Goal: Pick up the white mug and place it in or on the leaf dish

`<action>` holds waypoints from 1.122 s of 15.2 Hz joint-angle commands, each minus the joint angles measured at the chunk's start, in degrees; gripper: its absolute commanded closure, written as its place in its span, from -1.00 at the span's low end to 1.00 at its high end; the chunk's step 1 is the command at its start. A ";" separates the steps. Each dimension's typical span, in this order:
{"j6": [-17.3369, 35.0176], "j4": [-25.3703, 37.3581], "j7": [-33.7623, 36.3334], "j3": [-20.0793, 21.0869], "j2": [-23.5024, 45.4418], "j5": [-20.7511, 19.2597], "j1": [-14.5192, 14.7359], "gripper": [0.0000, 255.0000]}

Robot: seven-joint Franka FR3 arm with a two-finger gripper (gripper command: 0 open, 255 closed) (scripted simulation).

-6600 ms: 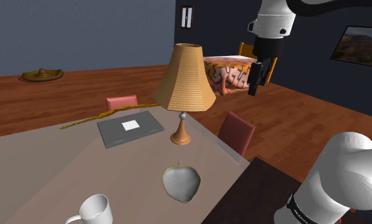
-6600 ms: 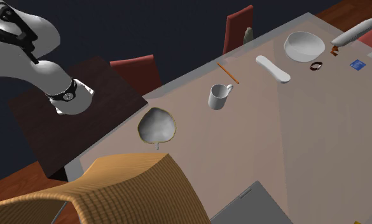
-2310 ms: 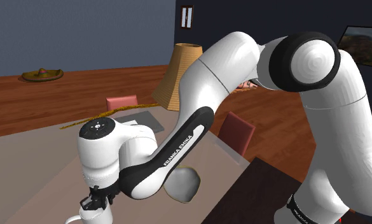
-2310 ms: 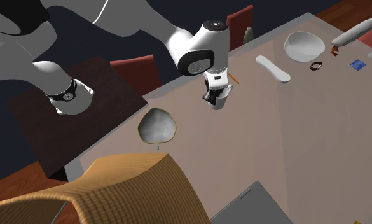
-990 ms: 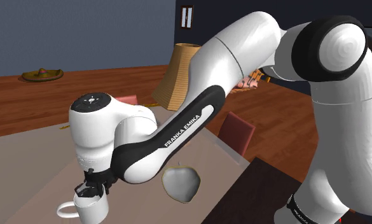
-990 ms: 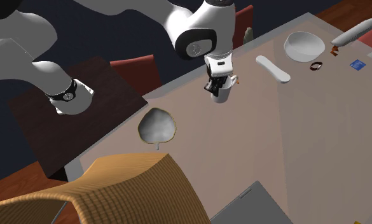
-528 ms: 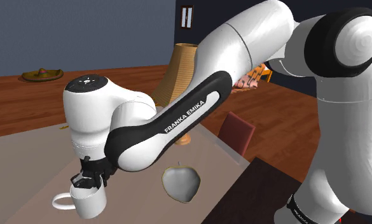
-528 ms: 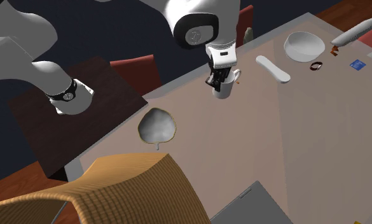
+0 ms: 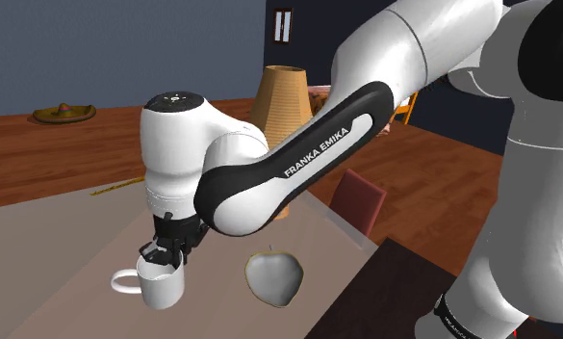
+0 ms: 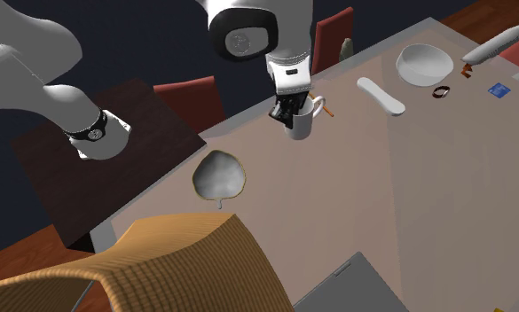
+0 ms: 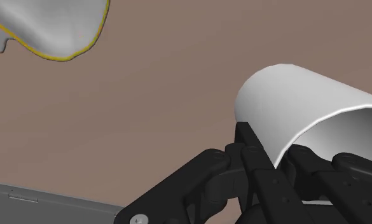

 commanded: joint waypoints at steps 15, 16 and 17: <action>6.25 -32.03 -33.71 -7.81 -32.27 27.35 -8.30 1.00; 6.02 -33.49 -35.63 -9.13 -33.93 28.21 -8.16 1.00; 5.74 -34.90 -37.49 -10.46 -35.56 28.92 -8.08 1.00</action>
